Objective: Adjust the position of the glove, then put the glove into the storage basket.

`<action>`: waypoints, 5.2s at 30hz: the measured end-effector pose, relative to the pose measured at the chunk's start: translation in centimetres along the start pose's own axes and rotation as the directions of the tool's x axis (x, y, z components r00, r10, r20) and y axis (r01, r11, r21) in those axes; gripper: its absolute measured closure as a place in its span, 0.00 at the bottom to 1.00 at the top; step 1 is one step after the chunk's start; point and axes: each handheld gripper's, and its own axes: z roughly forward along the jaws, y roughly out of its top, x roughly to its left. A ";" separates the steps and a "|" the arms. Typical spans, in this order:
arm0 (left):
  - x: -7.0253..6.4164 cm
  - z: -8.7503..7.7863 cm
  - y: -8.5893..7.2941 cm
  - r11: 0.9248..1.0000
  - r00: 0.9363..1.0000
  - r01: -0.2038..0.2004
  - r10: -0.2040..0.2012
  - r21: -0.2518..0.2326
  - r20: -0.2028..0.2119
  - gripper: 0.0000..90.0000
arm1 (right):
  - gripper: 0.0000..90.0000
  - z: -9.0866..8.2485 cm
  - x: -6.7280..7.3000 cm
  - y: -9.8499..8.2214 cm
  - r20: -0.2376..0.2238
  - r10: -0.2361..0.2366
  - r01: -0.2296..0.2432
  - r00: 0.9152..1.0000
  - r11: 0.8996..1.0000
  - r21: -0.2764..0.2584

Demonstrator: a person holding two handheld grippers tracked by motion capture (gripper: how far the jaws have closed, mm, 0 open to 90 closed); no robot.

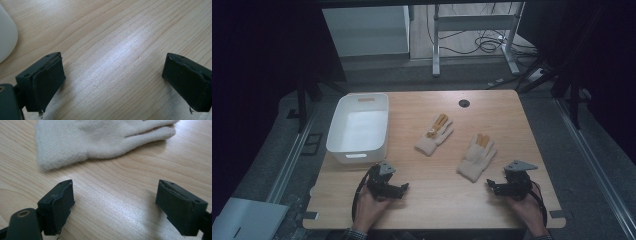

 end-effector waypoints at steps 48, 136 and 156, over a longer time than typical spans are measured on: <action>0.0 0.0 0.0 1.000 1.000 0.001 -0.001 -0.002 -0.003 0.04 | 0.20 0.7 -0.3 4.0 -0.081 0.049 -0.051 0.995 0.998 -0.024; 0.0 0.0 0.0 1.000 1.000 0.002 -0.002 0.000 -0.003 0.04 | 0.59 6.7 3.8 11.3 -0.270 -0.124 0.115 0.955 0.992 -0.050; 0.1 0.0 0.0 1.000 1.000 -0.002 0.002 0.003 -0.003 0.04 | 0.87 14.6 5.5 16.8 -0.246 -0.118 0.116 0.962 0.993 -0.019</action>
